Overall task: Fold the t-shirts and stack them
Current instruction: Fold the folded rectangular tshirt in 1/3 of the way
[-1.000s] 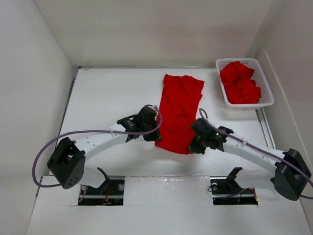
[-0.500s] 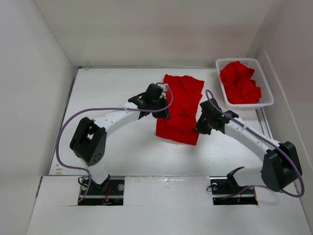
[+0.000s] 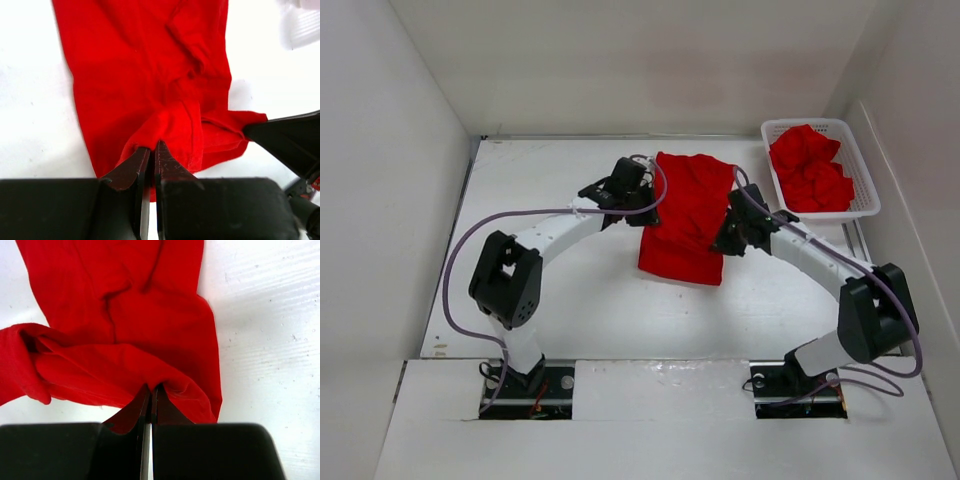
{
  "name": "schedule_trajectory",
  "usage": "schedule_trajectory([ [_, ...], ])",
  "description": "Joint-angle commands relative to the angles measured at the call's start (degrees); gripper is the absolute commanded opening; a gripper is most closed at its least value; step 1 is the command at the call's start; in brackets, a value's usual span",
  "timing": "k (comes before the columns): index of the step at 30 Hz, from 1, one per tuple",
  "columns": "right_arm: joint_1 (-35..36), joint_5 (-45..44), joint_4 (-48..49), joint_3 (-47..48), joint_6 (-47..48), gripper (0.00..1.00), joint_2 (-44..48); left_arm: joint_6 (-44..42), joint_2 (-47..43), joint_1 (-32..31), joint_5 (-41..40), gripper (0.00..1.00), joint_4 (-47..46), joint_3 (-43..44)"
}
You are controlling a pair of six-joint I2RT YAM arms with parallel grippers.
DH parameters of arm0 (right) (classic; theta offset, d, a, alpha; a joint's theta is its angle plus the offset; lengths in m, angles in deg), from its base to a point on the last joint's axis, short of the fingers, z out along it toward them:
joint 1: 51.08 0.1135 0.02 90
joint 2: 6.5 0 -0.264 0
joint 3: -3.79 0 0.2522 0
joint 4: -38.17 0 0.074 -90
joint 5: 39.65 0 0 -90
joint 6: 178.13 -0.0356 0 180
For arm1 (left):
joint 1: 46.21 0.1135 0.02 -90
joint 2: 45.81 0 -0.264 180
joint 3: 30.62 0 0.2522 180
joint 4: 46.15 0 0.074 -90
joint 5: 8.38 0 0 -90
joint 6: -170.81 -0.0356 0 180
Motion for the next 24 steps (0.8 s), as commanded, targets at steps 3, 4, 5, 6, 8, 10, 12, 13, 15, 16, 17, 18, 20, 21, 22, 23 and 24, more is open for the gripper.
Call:
schedule_trajectory([
  [3, -1.2, 0.1, 2.6, 3.8, 0.6, 0.00, -2.4, -3.0, 3.1, 0.9, -2.3, 0.00, -4.3, 5.5],
  [4, -1.2, 0.1, 3.2, 3.8, 0.6, 0.00, -2.4, -3.8, 3.8, 0.9, -2.3, 0.00, -4.3, 6.2],
  [5, -1.8, 0.1, 3.2, 4.4, 0.6, 0.00, -3.1, -3.8, 5.4, 1.4, -2.3, 0.00, -4.3, 7.9],
  [6, -1.8, 0.1, 3.2, 4.4, 0.6, 0.00, -3.9, -4.6, 5.4, 1.4, -2.3, 0.00, -3.6, 8.8],
  [8, -2.4, 0.7, 4.0, 5.0, 0.6, 0.00, -4.7, -4.6, 7.7, 1.4, -3.0, 0.00, -2.8, 10.4],
  [10, -2.4, 0.7, 4.7, 5.5, 1.1, 0.00, -5.5, -4.1, 9.1, 1.4, -3.7, 0.00, -2.8, 11.5],
  [12, -2.9, 0.7, 4.7, 6.2, 1.1, 0.00, -7.5, -3.5, 9.7, 1.9, -3.7, 0.00, -2.8, 12.1],
  [13, -2.9, 0.7, 4.7, 6.8, 1.1, 0.00, -8.0, -3.5, 9.7, 1.9, -3.2, 0.00, -2.8, 12.7],
  [15, -2.9, 1.3, 5.3, 7.3, 1.1, 0.02, -9.4, -3.5, 10.8, 3.2, -3.2, 0.00, -2.8, 12.7],
  [16, -2.9, 1.3, 5.3, 8.0, 1.1, 0.04, -9.4, -3.5, 10.8, 3.2, -3.2, 0.00, -2.8, 12.7],
  [17, -2.9, 1.3, 5.3, 8.0, 1.1, 0.08, -10.3, -3.5, 11.4, 3.2, -3.2, 0.00, -2.8, 12.7],
  [18, -2.9, 1.3, 6.0, 8.7, 1.6, 0.13, -10.3, -3.5, 11.4, 3.2, -3.2, 0.00, -2.8, 12.7],
  [20, -3.4, 1.3, 6.0, 9.4, 1.6, 0.27, -10.9, -3.5, 11.9, 3.2, -1.6, 0.24, -3.6, 13.3],
  [21, -3.4, 1.3, 6.0, 10.2, 1.6, 0.31, -11.5, -4.1, 11.9, 3.2, -1.0, 0.37, -3.6, 13.3],
  [22, -3.4, 1.3, 6.0, 10.8, 2.1, 0.35, -11.5, -4.1, 11.9, 3.2, -0.5, 0.68, -4.3, 13.9],
  [23, -3.4, 1.8, 6.0, 11.3, 2.9, 0.40, -11.5, -4.1, 11.9, 3.2, -0.5, 0.77, -4.3, 13.9],
  [24, -3.4, 1.9, 5.4, 11.3, 2.9, 0.48, -10.8, -4.6, 11.9, 3.2, -0.5, 0.88, -3.6, 15.7],
])
